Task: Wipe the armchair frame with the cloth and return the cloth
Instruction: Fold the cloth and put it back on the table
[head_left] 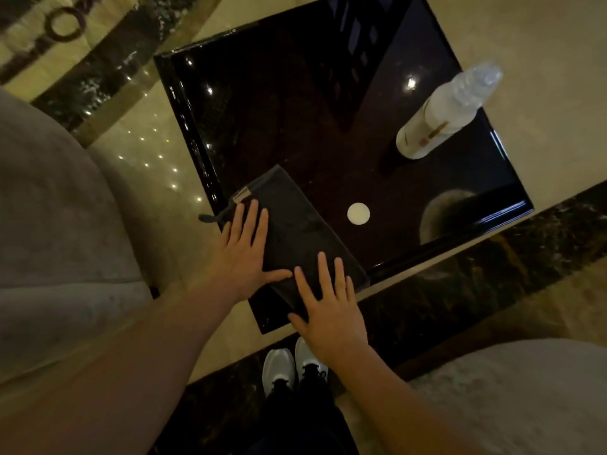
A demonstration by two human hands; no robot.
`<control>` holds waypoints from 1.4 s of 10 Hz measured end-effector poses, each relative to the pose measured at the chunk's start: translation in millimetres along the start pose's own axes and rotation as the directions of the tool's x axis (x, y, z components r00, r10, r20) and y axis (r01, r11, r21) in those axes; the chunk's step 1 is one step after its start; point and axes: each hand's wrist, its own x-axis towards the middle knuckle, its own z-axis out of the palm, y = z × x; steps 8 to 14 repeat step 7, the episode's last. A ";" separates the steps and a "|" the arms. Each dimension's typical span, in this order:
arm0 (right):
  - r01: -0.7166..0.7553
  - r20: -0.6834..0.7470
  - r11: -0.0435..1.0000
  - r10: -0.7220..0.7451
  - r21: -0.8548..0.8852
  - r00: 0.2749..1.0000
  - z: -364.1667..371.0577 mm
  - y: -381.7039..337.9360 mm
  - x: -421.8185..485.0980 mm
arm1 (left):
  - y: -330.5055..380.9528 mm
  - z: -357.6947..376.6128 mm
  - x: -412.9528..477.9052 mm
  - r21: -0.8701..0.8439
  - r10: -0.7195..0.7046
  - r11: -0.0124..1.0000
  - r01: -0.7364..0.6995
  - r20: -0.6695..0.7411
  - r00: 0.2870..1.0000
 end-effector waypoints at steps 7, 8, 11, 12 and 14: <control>0.097 0.248 0.985 -0.059 -0.143 0.967 -113.2 -47.9 5.7 | -15.6 -86.6 -69.6 0.048 -0.163 0.986 0.160 0.076 0.984; 0.097 0.248 0.985 -0.059 -0.143 0.967 -113.2 -47.9 5.7 | -15.6 -86.6 -69.6 0.048 -0.163 0.986 0.160 0.076 0.984; 0.097 0.248 0.985 -0.059 -0.143 0.967 -113.2 -47.9 5.7 | -15.6 -86.6 -69.6 0.048 -0.163 0.986 0.160 0.076 0.984; 0.097 0.248 0.985 -0.059 -0.143 0.967 -113.2 -47.9 5.7 | -15.6 -86.6 -69.6 0.048 -0.163 0.986 0.160 0.076 0.984; 0.097 0.248 0.985 -0.059 -0.143 0.967 -113.2 -47.9 5.7 | -15.6 -86.6 -69.6 0.048 -0.163 0.986 0.160 0.076 0.984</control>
